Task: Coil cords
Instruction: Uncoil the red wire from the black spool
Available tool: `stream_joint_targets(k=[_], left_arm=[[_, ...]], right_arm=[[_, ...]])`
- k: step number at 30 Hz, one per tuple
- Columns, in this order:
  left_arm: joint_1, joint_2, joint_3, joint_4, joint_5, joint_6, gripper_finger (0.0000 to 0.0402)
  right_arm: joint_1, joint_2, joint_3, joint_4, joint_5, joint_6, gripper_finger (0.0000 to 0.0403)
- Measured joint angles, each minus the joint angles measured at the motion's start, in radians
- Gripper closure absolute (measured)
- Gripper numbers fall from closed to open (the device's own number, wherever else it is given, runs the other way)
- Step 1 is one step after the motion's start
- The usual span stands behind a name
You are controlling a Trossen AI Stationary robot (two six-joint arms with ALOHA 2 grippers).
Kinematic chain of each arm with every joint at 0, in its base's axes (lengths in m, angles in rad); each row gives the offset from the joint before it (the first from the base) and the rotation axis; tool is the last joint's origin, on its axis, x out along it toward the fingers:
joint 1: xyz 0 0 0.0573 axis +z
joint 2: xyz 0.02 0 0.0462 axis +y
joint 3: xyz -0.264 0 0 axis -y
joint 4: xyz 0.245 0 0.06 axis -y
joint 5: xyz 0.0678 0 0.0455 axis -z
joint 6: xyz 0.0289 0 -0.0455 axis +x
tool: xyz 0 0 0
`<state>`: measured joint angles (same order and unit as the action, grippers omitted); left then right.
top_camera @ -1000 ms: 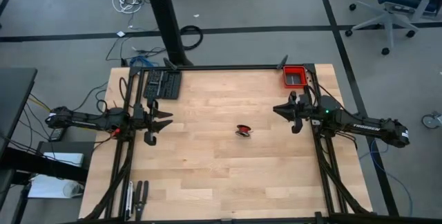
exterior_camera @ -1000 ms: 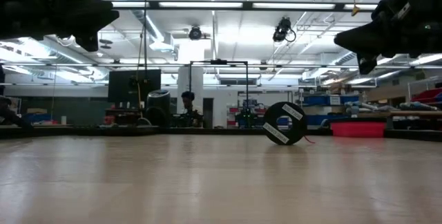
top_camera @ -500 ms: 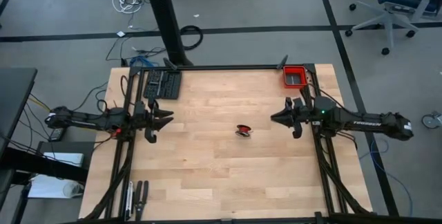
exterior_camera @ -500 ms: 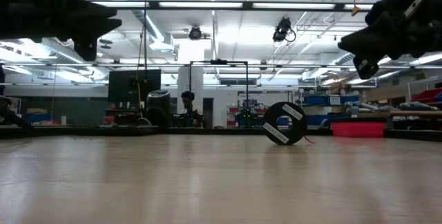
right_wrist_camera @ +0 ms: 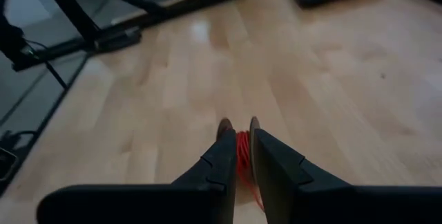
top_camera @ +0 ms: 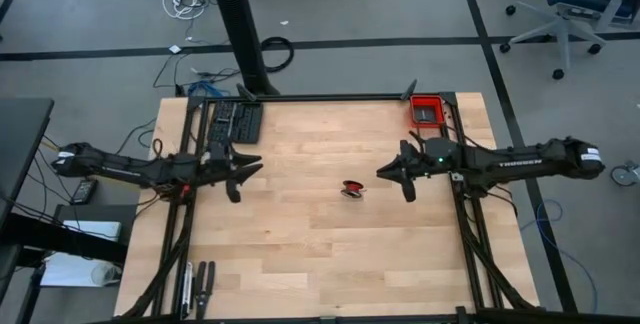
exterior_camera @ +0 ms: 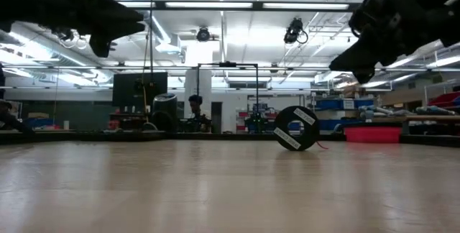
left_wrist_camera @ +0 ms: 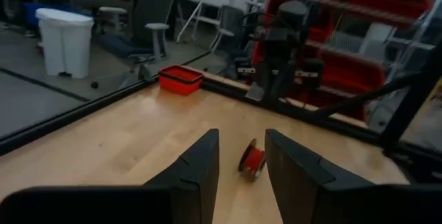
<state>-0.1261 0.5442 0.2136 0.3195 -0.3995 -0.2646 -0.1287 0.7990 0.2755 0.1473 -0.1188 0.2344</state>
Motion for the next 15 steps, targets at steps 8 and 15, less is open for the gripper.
stream_joint_targets(k=[8,15], left_arm=[[0.002,0.212,0.164,-0.001,-0.022,0.100,0.0280],[0.002,0.327,0.241,0.001,-0.021,0.103,0.0280]], right_arm=[[0.001,0.204,0.101,0.000,0.018,-0.029,0.0351],[0.017,0.374,0.215,-0.026,0.012,-0.036,0.0347]])
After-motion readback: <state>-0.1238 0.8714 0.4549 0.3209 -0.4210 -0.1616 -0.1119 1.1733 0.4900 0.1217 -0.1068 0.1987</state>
